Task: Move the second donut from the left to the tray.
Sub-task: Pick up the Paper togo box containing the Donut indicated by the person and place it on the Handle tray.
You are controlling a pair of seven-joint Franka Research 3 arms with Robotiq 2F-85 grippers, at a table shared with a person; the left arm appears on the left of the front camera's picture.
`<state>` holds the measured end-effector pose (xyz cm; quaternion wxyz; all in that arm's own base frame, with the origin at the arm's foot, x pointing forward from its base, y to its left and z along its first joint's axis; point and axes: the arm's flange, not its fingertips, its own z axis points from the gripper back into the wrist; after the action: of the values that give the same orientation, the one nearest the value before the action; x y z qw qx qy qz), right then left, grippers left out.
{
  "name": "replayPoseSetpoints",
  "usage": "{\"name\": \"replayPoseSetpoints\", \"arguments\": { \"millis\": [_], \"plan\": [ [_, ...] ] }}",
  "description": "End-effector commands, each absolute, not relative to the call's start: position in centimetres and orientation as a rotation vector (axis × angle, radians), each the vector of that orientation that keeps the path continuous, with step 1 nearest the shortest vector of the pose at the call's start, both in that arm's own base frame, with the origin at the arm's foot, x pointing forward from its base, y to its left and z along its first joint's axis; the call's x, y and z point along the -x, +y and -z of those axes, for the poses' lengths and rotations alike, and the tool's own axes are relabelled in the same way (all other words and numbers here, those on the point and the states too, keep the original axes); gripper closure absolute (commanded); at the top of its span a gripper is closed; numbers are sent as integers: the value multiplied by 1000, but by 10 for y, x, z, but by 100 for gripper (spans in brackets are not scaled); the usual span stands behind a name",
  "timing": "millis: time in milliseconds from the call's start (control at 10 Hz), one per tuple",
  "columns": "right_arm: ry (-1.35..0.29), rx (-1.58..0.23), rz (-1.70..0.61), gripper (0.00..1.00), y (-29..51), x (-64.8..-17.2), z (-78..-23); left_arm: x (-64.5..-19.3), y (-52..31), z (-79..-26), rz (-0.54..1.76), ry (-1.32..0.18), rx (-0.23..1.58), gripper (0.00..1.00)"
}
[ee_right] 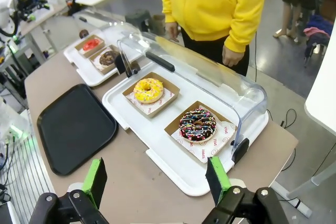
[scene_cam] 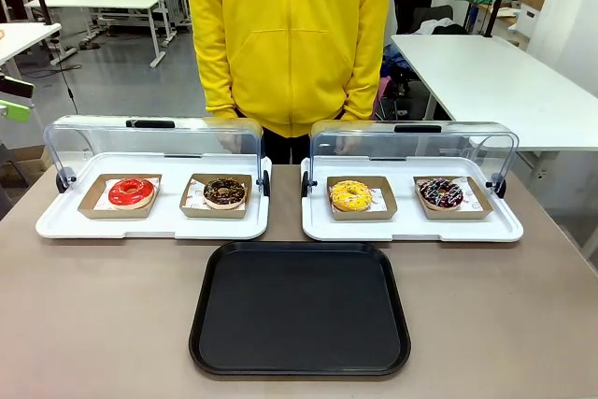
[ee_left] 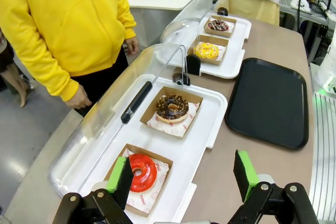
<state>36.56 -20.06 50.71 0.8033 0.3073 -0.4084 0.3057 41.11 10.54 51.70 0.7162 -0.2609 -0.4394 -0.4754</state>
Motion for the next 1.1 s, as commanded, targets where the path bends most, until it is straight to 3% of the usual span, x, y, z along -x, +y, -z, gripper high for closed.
{"name": "replayPoseSetpoints", "arguments": {
  "millis": [0, 1000],
  "plan": [
    [-908, -664, -675, 0, -202, -369, -508, -414, 104, -519, 1050, -991, 591, 0],
    [-908, -664, -675, 0, -202, -369, -508, -414, 104, -519, 1050, -991, 591, 0]
  ]
}}
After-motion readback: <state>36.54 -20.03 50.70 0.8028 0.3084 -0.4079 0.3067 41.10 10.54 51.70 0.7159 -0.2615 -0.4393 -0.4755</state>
